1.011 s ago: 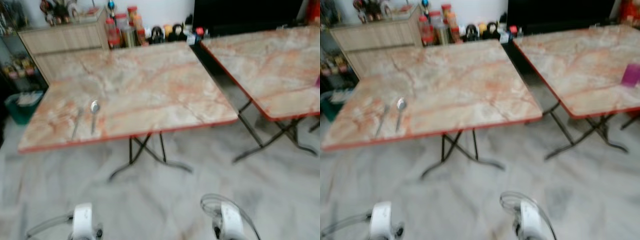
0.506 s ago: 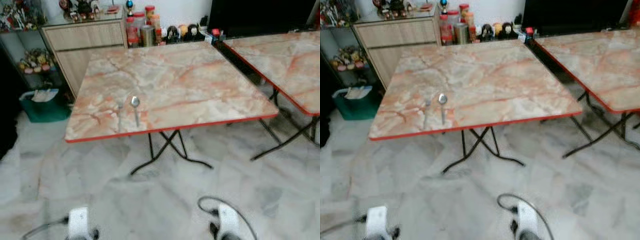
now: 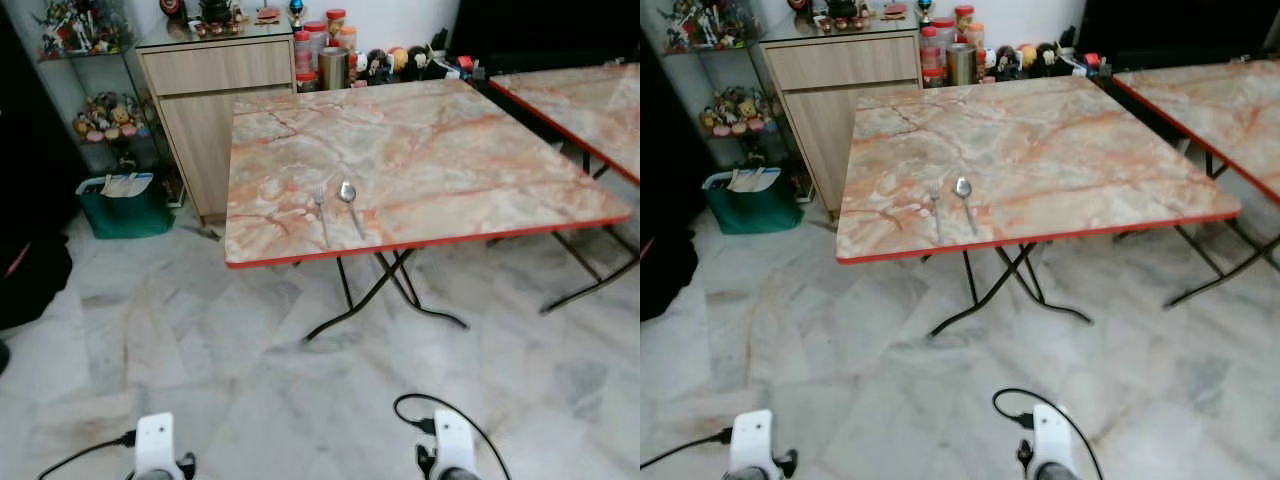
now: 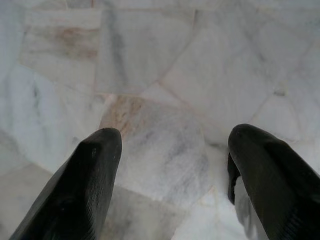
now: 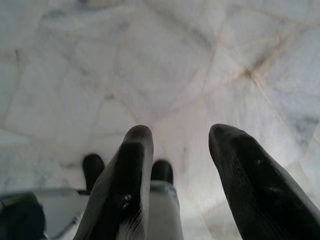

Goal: Setting the table

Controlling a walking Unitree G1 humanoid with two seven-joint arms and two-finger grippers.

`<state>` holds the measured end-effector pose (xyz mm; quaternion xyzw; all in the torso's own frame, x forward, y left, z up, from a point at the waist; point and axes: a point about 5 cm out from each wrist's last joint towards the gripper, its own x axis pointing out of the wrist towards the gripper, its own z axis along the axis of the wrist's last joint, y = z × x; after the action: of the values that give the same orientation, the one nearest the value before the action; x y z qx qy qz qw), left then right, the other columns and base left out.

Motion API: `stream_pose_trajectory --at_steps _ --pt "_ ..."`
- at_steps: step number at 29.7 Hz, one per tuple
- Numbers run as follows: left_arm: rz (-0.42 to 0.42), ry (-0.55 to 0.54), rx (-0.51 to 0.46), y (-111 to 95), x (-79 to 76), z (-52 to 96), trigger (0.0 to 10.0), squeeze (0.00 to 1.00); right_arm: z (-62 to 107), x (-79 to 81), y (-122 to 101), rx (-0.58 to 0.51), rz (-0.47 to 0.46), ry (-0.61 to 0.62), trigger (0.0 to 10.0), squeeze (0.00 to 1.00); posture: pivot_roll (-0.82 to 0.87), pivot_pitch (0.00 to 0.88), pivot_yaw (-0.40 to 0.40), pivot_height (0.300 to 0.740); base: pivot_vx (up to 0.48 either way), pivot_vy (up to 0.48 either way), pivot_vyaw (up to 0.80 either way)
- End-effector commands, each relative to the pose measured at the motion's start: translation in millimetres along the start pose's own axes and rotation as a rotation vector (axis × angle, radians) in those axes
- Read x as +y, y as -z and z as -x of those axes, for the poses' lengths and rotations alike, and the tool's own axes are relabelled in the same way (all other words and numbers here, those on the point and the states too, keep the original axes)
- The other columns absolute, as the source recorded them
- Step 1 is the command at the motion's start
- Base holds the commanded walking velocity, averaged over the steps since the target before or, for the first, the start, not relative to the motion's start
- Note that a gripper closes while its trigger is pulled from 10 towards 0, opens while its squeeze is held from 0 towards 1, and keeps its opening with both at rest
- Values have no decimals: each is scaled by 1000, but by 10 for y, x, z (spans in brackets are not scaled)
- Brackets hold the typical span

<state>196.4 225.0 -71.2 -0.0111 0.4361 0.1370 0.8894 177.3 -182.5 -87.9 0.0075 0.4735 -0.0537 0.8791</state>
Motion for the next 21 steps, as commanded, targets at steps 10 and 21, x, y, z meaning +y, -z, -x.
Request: stream_pose_trajectory --at_steps 10,21 --pt "-10 -24 -1 -4 47 -1 10000 0 -7 59 -58 -23 -3 -15 10000 0 -22 0 44 740 0 0 0" --pt "-4 -15 -8 -12 31 -1 10000 0 -7 78 -59 -25 5 -23 10000 0 -21 0 45 740 199 0 0"
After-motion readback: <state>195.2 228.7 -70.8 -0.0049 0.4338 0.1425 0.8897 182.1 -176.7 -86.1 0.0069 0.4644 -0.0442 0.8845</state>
